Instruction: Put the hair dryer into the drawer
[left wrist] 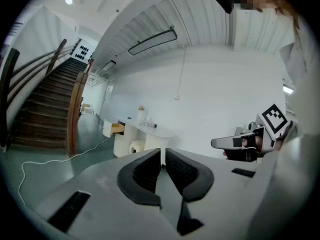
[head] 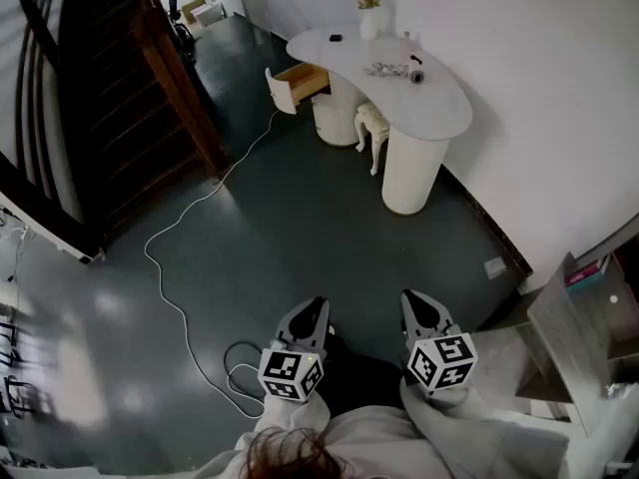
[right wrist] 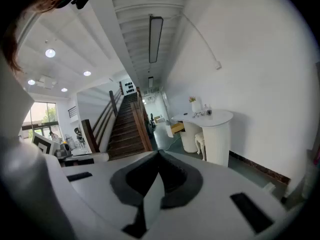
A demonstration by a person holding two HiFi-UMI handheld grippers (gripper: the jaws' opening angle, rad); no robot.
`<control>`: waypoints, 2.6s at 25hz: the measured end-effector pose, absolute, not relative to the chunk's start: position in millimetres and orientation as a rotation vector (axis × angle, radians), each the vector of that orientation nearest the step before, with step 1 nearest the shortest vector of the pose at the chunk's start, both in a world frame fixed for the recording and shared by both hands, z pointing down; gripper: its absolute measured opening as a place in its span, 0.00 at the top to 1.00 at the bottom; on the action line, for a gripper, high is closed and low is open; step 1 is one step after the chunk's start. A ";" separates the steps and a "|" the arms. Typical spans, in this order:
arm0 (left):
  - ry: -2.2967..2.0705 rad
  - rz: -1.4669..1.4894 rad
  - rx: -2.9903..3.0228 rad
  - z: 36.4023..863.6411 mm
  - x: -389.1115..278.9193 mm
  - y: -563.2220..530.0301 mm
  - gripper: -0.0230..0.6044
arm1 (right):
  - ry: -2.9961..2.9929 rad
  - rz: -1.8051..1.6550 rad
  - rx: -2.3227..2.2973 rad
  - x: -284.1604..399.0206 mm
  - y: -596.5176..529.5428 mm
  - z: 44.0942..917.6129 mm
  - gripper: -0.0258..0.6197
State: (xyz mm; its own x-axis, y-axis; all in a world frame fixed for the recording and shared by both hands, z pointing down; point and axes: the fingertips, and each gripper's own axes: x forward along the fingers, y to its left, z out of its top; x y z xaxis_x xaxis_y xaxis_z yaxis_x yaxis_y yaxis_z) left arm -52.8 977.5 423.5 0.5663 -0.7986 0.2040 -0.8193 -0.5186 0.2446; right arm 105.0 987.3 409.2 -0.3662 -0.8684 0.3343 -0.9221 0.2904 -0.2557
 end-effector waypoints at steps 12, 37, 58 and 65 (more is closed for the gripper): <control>-1.250 0.119 2.580 416.0 -22.0 972.3 0.91 | -2.431 0.675 1.684 103.5 976.0 411.8 0.88; -1.213 0.124 2.560 427.8 -25.8 879.7 0.91 | -2.405 0.607 1.607 88.7 885.2 417.3 0.88; -1.196 0.115 2.569 417.5 -60.8 667.7 0.91 | -2.381 0.590 1.621 61.8 680.6 405.0 0.88; -1.164 0.132 2.589 423.0 -61.1 624.0 0.91 | -2.372 0.597 1.643 60.6 638.3 408.8 0.88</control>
